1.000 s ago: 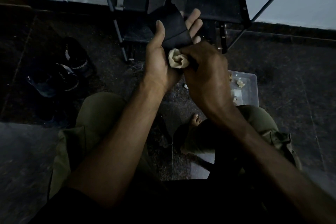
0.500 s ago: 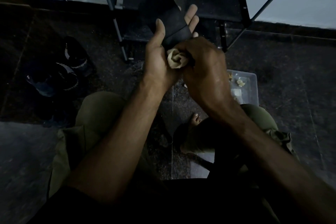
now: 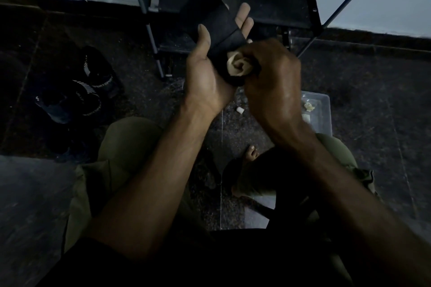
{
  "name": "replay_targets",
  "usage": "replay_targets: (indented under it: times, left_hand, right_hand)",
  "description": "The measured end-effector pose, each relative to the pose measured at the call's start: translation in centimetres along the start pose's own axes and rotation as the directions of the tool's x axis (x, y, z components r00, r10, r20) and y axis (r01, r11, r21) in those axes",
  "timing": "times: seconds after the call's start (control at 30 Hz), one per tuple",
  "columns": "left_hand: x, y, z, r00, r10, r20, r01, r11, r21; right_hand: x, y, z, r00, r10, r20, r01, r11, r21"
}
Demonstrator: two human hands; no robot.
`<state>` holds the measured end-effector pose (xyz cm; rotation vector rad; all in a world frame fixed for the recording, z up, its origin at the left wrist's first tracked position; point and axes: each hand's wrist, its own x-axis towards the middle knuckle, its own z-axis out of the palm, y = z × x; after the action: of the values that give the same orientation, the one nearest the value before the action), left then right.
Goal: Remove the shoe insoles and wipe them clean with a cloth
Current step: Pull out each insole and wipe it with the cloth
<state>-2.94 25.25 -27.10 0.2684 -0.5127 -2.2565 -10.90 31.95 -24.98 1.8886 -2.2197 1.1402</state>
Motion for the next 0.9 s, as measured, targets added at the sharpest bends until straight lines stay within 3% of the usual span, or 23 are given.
replay_targets:
  times: [0.1,0.3,0.5,0.7,0.9]
  left_hand:
    - [0.4,0.0,-0.3,1.000,0.014,-0.005,-0.014,1.000,-0.014]
    - [-0.2,0.4,0.3,0.999,0.031,-0.043,-0.035,0.993,-0.116]
    - [0.0,0.4,0.6,0.997,0.036,-0.067,-0.044,0.992,-0.122]
    - [-0.1,0.7,0.1,0.995,0.018,-0.100,-0.030,0.992,-0.122]
    - [0.0,0.3,0.3,0.995,-0.022,-0.094,0.012,0.994,-0.108]
  right_hand:
    - [0.4,0.5,-0.1,0.998,0.046,-0.048,-0.046,0.999,0.001]
    - [-2.2,-1.7,1.1,0.998,-0.026,0.063,0.020,0.996,0.092]
    - [0.1,1.0,0.2,0.991,0.105,-0.089,-0.102,0.994,0.028]
    - [-2.7,-0.9,1.2,1.000,0.020,0.015,-0.021,0.995,0.098]
    - [-0.7,1.3,0.5,0.983,0.131,-0.125,-0.124,0.990,0.063]
